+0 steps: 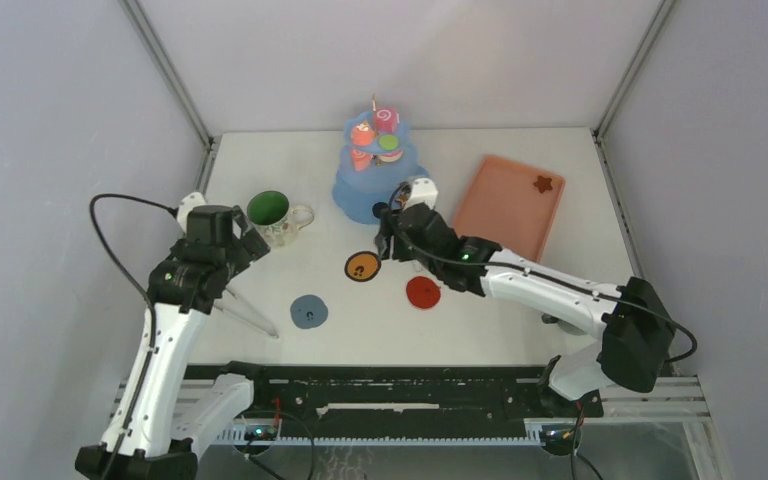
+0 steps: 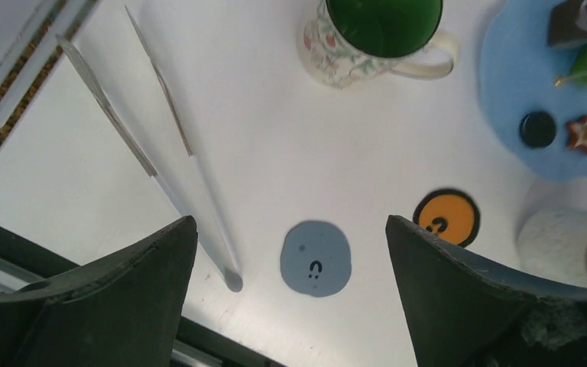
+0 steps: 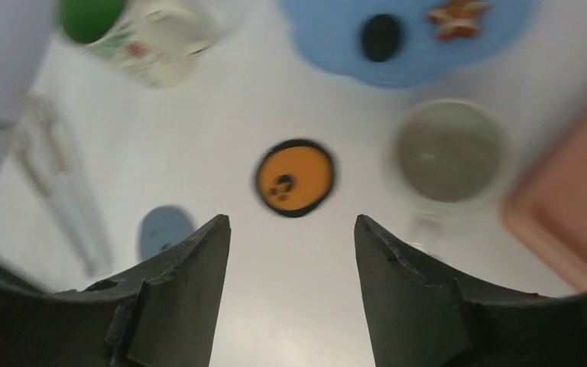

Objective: Serve the afternoon tea

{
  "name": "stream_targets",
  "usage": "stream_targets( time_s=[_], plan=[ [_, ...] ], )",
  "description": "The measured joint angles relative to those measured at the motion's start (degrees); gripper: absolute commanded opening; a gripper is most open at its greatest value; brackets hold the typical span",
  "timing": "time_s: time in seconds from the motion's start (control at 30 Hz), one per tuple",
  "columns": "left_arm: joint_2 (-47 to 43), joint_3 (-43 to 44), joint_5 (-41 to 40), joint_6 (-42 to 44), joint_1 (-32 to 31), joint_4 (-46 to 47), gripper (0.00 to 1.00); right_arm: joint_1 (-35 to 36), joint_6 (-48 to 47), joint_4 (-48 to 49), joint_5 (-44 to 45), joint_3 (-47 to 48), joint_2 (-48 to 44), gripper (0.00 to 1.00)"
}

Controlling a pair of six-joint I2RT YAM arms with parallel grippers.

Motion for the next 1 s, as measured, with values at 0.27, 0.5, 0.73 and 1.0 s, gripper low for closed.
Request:
stream_targets(
  time_s=[0.27,0.5,0.73,1.0],
  plan=[
    [3.4,-3.8,-3.9,-3.6,-10.2,1.1,1.00,-5.4,8.8,-14.4,10.1,0.0,-0.7,0.68],
    [3.7,-5.5,-4.5,-5.1,-10.9,2.0,1.00,-6.1,13.1,-16.1,8.4,-0.1,6.1,0.67],
    [1.2,-6.3,-4.4,-5.1,-11.0,3.1,1.00,-8.2,15.1,-15.7,5.9,0.0,13.0,0.51],
    [0.4,-7.1,-4.5,-5.1,-11.0,3.8,1.00,-8.8,14.1,-14.9,5.5,0.6,15.6,0.00]
  ],
)
